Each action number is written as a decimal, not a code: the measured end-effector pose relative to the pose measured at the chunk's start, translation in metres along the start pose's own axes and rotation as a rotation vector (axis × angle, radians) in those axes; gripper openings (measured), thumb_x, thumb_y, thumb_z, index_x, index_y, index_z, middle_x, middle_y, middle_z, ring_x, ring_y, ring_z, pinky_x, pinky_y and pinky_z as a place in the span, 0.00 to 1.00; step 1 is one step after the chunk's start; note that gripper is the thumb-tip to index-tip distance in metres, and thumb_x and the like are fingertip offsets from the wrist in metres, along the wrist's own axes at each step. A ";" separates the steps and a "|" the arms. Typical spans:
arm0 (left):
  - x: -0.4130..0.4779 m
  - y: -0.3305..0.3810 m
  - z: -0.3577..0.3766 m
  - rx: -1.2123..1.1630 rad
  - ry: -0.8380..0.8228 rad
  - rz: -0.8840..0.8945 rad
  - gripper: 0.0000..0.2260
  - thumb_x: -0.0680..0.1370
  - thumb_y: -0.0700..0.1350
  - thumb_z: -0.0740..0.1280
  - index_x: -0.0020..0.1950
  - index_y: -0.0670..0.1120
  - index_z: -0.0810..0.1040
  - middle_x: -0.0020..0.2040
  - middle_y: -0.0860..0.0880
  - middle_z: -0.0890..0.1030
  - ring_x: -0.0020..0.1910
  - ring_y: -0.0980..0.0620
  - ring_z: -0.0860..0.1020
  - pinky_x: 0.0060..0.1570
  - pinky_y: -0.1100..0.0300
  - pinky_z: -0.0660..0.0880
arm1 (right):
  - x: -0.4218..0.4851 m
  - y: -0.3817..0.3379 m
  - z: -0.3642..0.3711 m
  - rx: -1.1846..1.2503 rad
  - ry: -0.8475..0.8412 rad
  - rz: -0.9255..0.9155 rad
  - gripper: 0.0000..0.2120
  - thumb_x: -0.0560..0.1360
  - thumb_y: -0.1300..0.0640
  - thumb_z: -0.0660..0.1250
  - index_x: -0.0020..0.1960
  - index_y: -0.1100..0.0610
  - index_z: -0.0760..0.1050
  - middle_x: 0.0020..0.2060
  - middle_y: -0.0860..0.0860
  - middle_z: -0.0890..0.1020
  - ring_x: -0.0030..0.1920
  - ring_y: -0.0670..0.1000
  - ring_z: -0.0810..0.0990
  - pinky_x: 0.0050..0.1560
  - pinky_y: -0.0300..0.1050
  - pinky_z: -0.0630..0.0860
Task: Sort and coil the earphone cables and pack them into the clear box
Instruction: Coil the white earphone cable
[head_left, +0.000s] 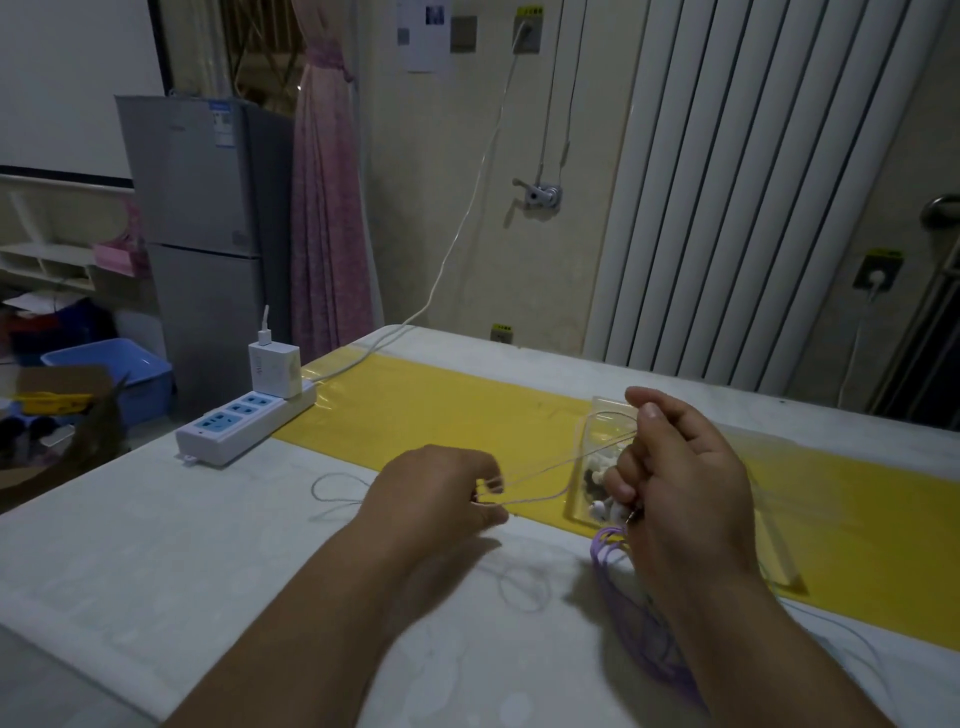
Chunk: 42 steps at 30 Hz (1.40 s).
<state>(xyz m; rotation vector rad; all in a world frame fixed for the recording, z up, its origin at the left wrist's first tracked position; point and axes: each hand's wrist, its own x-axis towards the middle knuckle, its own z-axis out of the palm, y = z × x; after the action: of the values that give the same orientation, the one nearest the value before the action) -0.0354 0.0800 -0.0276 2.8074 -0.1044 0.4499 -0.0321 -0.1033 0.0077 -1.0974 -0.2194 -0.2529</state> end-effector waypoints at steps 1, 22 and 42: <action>0.001 -0.003 -0.001 0.045 0.002 -0.049 0.13 0.72 0.61 0.69 0.45 0.52 0.78 0.37 0.54 0.76 0.41 0.52 0.75 0.36 0.59 0.67 | 0.001 -0.002 -0.001 -0.004 0.026 -0.011 0.10 0.82 0.63 0.57 0.48 0.58 0.76 0.20 0.47 0.62 0.20 0.45 0.60 0.21 0.39 0.60; -0.007 0.004 0.000 -0.046 -0.075 0.100 0.33 0.65 0.69 0.69 0.68 0.63 0.64 0.55 0.60 0.74 0.53 0.58 0.73 0.49 0.60 0.67 | -0.001 0.002 -0.001 -0.041 -0.196 0.038 0.09 0.81 0.63 0.58 0.49 0.61 0.76 0.23 0.49 0.62 0.23 0.48 0.59 0.24 0.42 0.62; 0.002 0.013 0.009 -0.454 -0.009 0.054 0.02 0.74 0.49 0.71 0.42 0.52 0.81 0.43 0.56 0.81 0.46 0.60 0.77 0.48 0.62 0.72 | -0.009 0.003 0.000 -0.073 -0.538 0.181 0.08 0.73 0.57 0.63 0.44 0.54 0.82 0.23 0.49 0.62 0.23 0.48 0.58 0.24 0.38 0.58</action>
<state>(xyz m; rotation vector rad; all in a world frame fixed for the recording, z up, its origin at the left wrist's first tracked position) -0.0327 0.0649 -0.0312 2.3651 -0.2506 0.3710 -0.0396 -0.1015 0.0023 -1.2342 -0.5898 0.2047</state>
